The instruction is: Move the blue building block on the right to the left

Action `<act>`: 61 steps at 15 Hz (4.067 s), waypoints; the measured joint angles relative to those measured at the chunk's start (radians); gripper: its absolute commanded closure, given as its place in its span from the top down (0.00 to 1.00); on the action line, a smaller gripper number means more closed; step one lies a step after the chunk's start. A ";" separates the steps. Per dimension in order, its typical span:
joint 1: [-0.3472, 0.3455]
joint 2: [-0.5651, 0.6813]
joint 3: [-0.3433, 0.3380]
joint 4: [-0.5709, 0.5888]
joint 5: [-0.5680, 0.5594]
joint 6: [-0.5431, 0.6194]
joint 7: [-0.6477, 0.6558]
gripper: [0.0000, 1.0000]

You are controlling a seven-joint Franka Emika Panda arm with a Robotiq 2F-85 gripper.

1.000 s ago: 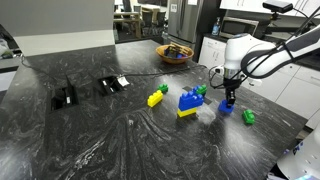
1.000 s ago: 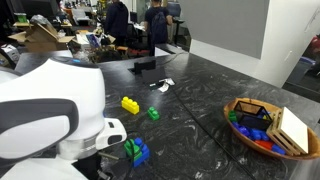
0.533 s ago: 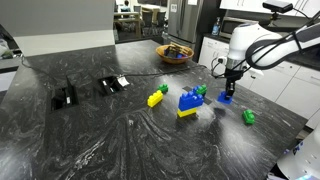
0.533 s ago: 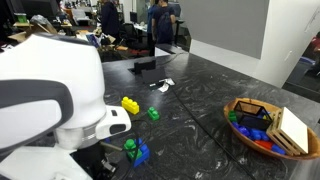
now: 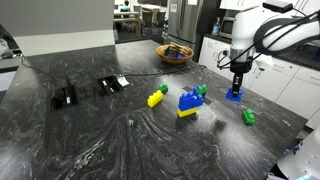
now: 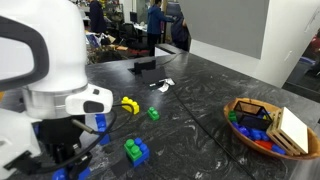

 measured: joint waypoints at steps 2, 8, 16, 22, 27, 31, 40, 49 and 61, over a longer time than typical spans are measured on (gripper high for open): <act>0.011 0.018 0.034 0.027 0.032 -0.062 0.084 0.10; 0.043 0.122 0.081 0.097 0.156 -0.108 0.238 0.35; 0.043 0.143 0.081 0.113 0.171 -0.107 0.254 0.35; 0.043 0.142 0.088 0.110 0.177 -0.107 0.322 0.10; 0.060 0.128 0.166 0.104 0.201 -0.107 0.555 0.10; 0.076 0.133 0.218 0.087 0.201 -0.103 0.668 0.10; 0.103 0.136 0.227 0.087 0.203 -0.092 0.644 0.10; 0.102 0.142 0.231 0.061 0.342 0.086 0.938 0.10; 0.102 0.215 0.277 0.008 0.222 0.205 1.362 0.11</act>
